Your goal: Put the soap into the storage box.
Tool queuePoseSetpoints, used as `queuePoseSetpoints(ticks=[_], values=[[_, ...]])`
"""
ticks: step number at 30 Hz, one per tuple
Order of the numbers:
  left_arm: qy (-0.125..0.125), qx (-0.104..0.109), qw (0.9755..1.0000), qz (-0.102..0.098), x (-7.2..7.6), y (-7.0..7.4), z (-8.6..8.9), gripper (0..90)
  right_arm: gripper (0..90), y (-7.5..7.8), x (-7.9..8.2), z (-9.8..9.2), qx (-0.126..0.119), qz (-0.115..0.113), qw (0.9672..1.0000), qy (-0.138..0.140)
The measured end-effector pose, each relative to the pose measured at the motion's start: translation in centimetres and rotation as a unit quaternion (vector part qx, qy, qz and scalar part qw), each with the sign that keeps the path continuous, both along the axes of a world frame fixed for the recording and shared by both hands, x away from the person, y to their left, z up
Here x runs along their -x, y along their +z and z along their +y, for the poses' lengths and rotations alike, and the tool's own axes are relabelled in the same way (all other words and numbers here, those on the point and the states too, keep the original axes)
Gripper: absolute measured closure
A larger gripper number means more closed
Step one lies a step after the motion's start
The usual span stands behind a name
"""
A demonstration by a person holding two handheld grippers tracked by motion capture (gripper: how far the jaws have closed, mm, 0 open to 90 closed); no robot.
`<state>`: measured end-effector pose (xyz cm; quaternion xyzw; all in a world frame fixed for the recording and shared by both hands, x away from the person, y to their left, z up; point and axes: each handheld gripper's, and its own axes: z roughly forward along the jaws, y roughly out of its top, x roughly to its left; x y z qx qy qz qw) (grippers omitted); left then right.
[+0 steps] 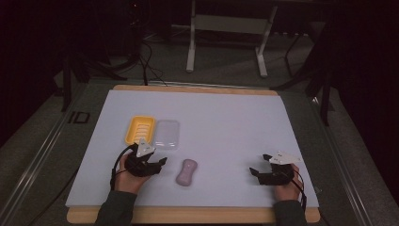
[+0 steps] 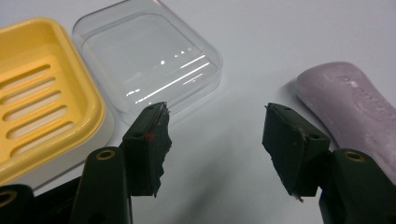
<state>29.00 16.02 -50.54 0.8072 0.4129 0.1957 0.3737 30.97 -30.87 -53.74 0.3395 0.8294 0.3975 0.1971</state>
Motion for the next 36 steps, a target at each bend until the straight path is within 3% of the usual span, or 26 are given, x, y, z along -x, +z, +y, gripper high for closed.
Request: queuePoseSetpoints(ticks=[11,18,27,30,36], values=[[-0.015,-0.006,0.9998,0.006,0.2,0.4,-0.9,38.4,18.1,0.0,0.1,0.1,0.004,-0.005,1.0000,-0.002],[-0.018,0.001,0.9997,0.014,0.4,0.9,-1.2,37.9,18.1,0.0,0.3,0.1,0.005,-0.010,0.9999,-0.005],[-0.020,-0.008,0.9993,0.029,0.4,1.6,-1.8,38.1,18.1,0.0,0.3,0.1,0.006,-0.016,0.9998,-0.010],[-0.031,-0.024,0.9984,0.040,0.5,2.0,-2.1,37.8,18.1,0.0,0.3,0.1,0.007,-0.016,0.9998,-0.010],[-0.034,-0.025,0.9980,0.047,0.5,3.0,-2.3,37.7,18.1,0.0,0.3,0.1,0.007,-0.016,0.9998,-0.012]])
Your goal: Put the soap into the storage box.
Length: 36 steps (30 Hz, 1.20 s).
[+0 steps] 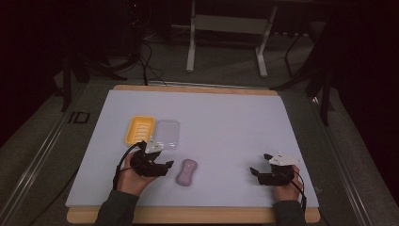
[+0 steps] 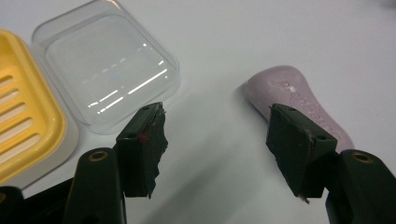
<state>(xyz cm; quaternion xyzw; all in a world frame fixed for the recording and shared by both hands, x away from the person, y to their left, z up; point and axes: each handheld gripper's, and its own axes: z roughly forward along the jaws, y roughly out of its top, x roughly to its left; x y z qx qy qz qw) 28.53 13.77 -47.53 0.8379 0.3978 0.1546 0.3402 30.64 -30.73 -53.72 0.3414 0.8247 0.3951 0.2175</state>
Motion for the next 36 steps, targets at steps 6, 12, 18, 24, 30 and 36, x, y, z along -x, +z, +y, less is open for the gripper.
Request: queuePoseSetpoints(ticks=[6,12,18,24,30,36], values=[[-0.004,-0.011,0.9999,0.004,-0.3,0.6,-0.4,36.9,18.2,0.0,0.0,0.0,-0.002,0.002,1.0000,-0.001],[-0.007,-0.019,0.9997,0.015,-0.4,1.1,-1.0,36.4,18.1,0.0,0.0,0.0,0.000,0.000,1.0000,-0.001],[-0.007,-0.038,0.9987,0.033,-0.6,1.2,-1.5,35.6,18.2,0.0,0.0,0.1,0.003,0.001,1.0000,0.000],[-0.010,-0.049,0.9979,0.041,-0.9,1.4,-2.1,35.0,18.2,0.0,0.0,0.1,0.007,-0.002,1.0000,0.002],[-0.009,-0.051,0.9972,0.055,-1.5,1.2,-2.6,34.5,18.2,0.0,0.1,0.1,0.005,-0.001,1.0000,0.000],[-0.018,-0.055,0.9962,0.066,-1.7,1.0,-3.4,33.5,18.2,0.0,0.1,0.2,0.008,-0.003,1.0000,0.001]])
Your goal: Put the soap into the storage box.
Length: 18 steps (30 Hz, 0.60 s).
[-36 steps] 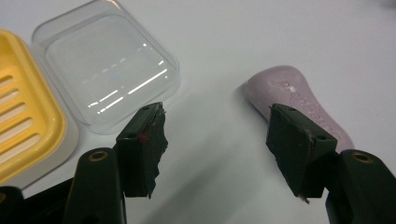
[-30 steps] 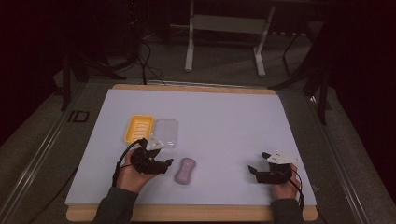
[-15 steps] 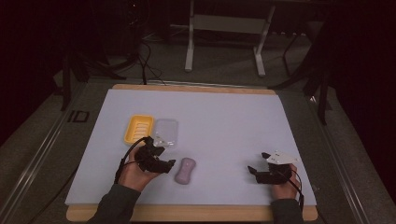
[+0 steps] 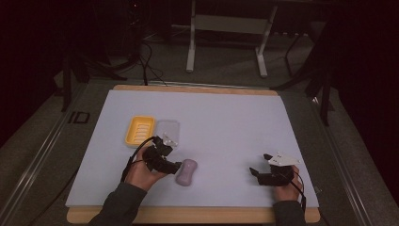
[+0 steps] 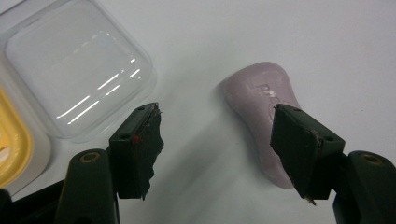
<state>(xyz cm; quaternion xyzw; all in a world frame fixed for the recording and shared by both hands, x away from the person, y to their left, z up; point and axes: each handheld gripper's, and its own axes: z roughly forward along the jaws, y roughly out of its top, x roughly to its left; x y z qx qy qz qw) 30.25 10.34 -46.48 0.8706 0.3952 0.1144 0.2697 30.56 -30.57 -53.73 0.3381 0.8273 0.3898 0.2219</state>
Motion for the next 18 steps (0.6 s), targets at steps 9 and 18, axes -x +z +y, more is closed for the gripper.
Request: queuePoseSetpoints(ticks=[9,18], values=[[0.001,-0.008,0.9998,0.016,-0.1,-0.2,-0.9,29.3,18.2,0.0,0.0,0.1,0.004,-0.001,1.0000,0.001],[-0.005,-0.006,0.9997,0.023,0.0,-0.4,-1.7,28.0,18.2,0.0,0.0,0.1,0.008,-0.002,1.0000,0.002]])
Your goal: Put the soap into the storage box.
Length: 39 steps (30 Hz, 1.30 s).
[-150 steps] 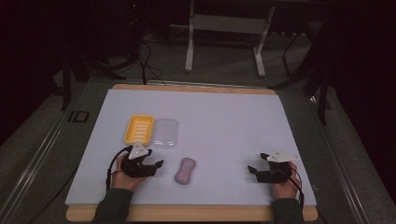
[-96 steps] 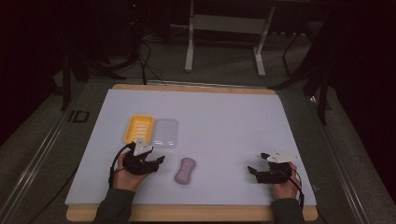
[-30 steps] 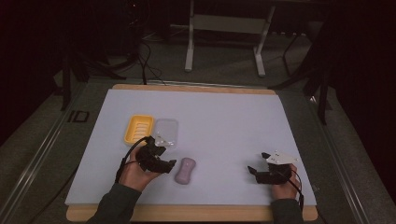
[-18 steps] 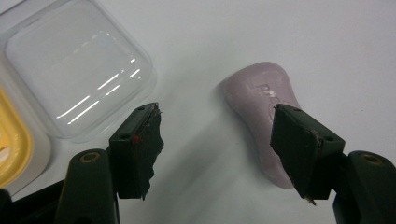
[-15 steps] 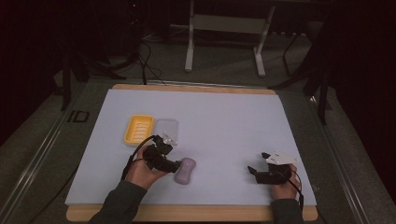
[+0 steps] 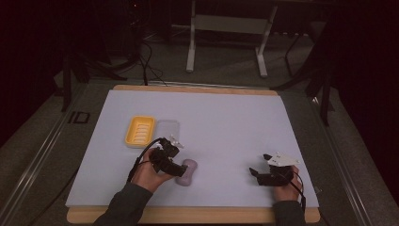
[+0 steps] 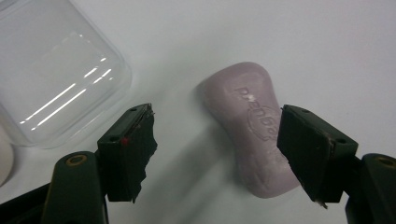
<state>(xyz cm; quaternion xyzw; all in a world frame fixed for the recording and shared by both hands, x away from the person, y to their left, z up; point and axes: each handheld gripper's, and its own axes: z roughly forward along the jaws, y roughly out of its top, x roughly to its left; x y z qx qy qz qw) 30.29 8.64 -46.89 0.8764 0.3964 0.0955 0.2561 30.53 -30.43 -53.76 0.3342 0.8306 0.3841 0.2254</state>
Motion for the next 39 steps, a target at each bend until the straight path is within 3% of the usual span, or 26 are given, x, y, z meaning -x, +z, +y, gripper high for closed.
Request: queuePoseSetpoints(ticks=[11,20,39], values=[[0.005,-0.002,0.9998,0.018,-0.1,-0.7,-0.9,23.9,18.2,0.0,0.0,0.1,0.004,0.002,1.0000,0.000],[0.017,-0.009,0.9992,0.035,-0.1,-1.7,-2.1,12.3,18.1,-0.1,-0.1,0.1,0.007,0.003,1.0000,0.002],[0.038,-0.010,0.9973,0.062,-0.8,-3.4,-3.5,13.6,18.1,-0.1,-0.1,0.2,0.008,0.005,1.0000,0.002]])
